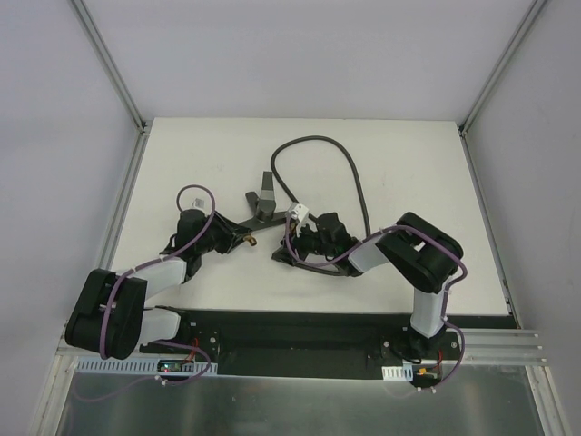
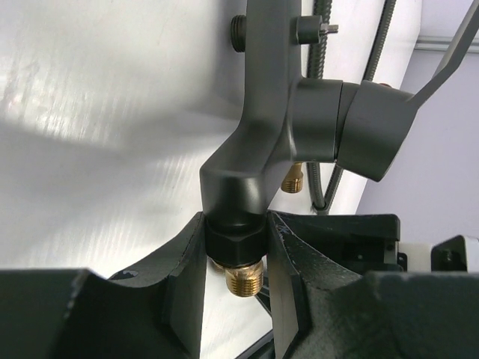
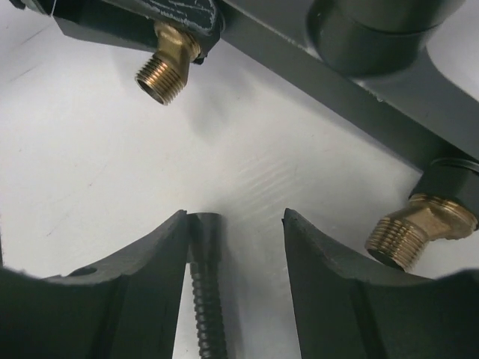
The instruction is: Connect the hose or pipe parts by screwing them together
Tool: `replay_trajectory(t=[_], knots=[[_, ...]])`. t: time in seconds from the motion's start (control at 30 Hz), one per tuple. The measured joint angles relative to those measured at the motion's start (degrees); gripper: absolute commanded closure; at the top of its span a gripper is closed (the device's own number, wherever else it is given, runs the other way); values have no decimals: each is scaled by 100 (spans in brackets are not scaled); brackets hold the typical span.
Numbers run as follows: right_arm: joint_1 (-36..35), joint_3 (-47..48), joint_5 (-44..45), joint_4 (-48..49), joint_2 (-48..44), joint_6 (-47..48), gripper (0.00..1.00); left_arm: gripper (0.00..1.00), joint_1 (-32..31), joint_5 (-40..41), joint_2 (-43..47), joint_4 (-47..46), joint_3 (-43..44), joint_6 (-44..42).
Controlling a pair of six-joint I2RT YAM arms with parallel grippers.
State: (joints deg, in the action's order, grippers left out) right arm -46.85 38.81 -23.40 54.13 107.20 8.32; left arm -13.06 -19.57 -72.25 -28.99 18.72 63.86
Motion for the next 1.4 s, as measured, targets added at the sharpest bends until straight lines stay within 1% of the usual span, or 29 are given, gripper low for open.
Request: replay_trajectory(t=[0.17, 0.33, 0.47, 0.63, 0.67, 0.73, 0.8, 0.83, 0.87, 0.9, 0.93, 0.97, 1.13, 1.3, 1.4], knots=[[-59, -90, -127, 291, 221, 63, 47, 100, -15, -79, 214, 98, -278, 11], [-101, -297, -254, 691, 227, 61, 47, 100, -240, -94, 223, 103, -354, 61], [-109, -439, -273, 831, 227, 22, 45, 100, -431, -98, 216, 92, -356, 118], [-188, -619, 46, 999, 186, 22, 48, 100, -535, -98, 188, 59, -356, 155], [-210, -638, 98, 997, 170, 35, 50, 100, -542, -98, 173, 46, -356, 162], [-275, -660, 269, 1001, 155, 79, 53, 100, -577, -94, 153, 24, -356, 175], [-334, -664, 417, 1010, 155, 122, 59, 100, -577, -94, 142, 13, -356, 190], [-365, -664, 479, 1008, 155, 153, 63, 100, -577, -94, 142, 11, -356, 201], [-387, -664, 522, 1010, 155, 177, 74, 100, -577, -92, 142, 9, -356, 214], [-420, -664, 588, 1003, 155, 203, 81, 100, -577, -92, 142, 7, -356, 229], [-448, -664, 649, 997, 157, 247, 93, 100, -577, -92, 142, 0, -356, 251], [-479, -669, 680, 999, 157, 267, 98, 100, -577, -92, 140, -7, -356, 267], [-599, -686, 1128, 944, 92, 240, 99, 100, -577, -90, 138, -24, -356, 289], [-603, -651, 1812, 444, -157, 85, 99, 100, -577, -44, 140, -13, -356, 282], [-520, -367, 2103, 37, -166, 37, 99, 100, -610, 68, 223, 98, -356, 258]])
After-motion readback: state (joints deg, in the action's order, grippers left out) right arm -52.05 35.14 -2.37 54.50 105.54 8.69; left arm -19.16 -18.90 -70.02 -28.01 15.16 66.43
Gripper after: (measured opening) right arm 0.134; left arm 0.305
